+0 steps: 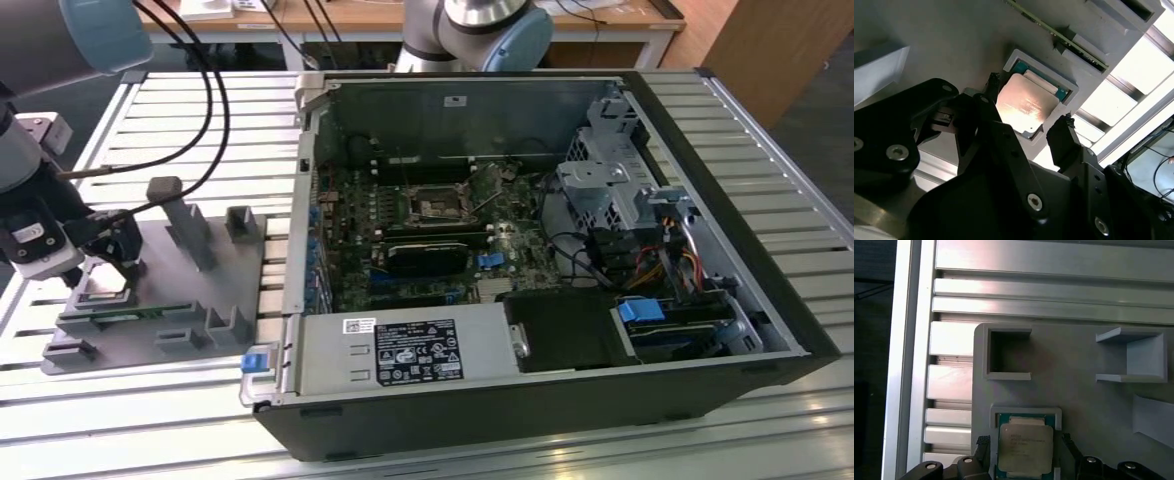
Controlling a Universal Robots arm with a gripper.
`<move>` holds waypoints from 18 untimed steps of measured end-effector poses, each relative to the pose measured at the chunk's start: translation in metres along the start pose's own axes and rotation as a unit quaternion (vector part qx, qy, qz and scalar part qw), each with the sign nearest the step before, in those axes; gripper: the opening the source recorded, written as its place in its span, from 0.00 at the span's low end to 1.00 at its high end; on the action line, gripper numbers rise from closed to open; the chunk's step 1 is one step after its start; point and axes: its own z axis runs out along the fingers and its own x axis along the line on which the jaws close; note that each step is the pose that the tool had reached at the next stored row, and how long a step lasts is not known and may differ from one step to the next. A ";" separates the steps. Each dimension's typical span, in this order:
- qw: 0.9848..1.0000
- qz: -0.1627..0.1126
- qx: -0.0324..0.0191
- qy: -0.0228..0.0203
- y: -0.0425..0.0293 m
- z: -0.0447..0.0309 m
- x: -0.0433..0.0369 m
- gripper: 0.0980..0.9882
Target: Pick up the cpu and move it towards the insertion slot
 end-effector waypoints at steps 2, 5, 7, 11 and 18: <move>1.000 0.001 0.000 0.000 -0.0001 0.0016 -0.0005 0.63; 1.000 0.001 0.000 0.000 -0.0002 0.0037 -0.0014 0.63; 1.000 0.003 0.000 0.000 -0.0003 0.0049 -0.0015 0.63; 1.000 0.003 0.000 0.000 -0.0009 0.0071 -0.0015 0.63; 1.000 0.003 -0.003 0.000 -0.0017 0.0083 -0.0014 0.61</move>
